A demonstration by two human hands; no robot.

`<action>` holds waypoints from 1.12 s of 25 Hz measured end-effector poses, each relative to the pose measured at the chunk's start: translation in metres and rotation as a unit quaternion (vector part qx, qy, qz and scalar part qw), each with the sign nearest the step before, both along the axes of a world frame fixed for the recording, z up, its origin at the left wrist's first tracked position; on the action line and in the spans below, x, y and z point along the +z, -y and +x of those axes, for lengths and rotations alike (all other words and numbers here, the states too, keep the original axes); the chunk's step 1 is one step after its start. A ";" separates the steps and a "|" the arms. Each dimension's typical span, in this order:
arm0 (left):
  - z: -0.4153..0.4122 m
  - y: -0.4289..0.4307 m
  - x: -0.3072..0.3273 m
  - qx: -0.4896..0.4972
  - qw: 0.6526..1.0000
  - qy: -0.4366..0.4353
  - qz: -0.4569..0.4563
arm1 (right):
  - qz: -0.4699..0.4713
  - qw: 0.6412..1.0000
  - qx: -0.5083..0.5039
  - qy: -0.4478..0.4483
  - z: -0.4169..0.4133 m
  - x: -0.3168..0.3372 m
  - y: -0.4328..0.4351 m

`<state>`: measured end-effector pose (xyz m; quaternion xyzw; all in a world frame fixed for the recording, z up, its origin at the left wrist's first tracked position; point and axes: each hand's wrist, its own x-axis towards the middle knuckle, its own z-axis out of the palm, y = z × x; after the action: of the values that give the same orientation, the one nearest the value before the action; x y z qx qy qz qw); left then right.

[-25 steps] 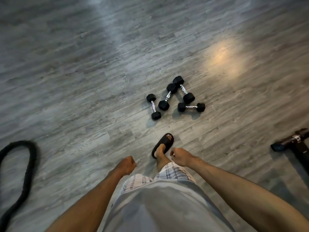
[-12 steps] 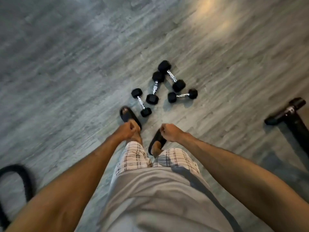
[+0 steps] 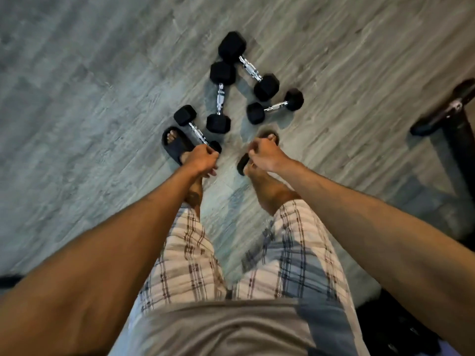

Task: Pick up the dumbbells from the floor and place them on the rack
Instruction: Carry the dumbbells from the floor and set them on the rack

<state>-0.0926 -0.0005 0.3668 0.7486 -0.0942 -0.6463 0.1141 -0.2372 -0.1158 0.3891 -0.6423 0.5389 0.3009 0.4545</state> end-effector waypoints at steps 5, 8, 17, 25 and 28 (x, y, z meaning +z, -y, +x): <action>0.006 0.044 -0.095 0.056 0.998 -0.011 0.031 | 0.032 0.998 -0.048 0.020 0.038 -0.126 0.037; 0.002 0.065 -0.164 0.059 0.996 0.004 0.062 | 0.032 0.995 -0.089 0.017 0.054 -0.205 0.061; -0.017 0.119 -0.373 0.057 0.985 0.095 0.131 | 0.074 0.942 -0.325 0.038 0.083 -0.433 0.110; -0.014 0.108 -0.457 -0.012 0.985 0.070 0.160 | 0.178 0.861 -0.469 0.078 0.125 -0.504 0.107; -0.014 0.103 -0.446 -0.030 0.985 0.098 0.140 | 0.129 0.869 -0.473 0.063 0.128 -0.500 0.098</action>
<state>-0.1066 -0.1032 -0.0796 0.8137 -0.0353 -0.5799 -0.0210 -0.1090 -0.2140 -0.1107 -0.2637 0.7050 0.0756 0.6540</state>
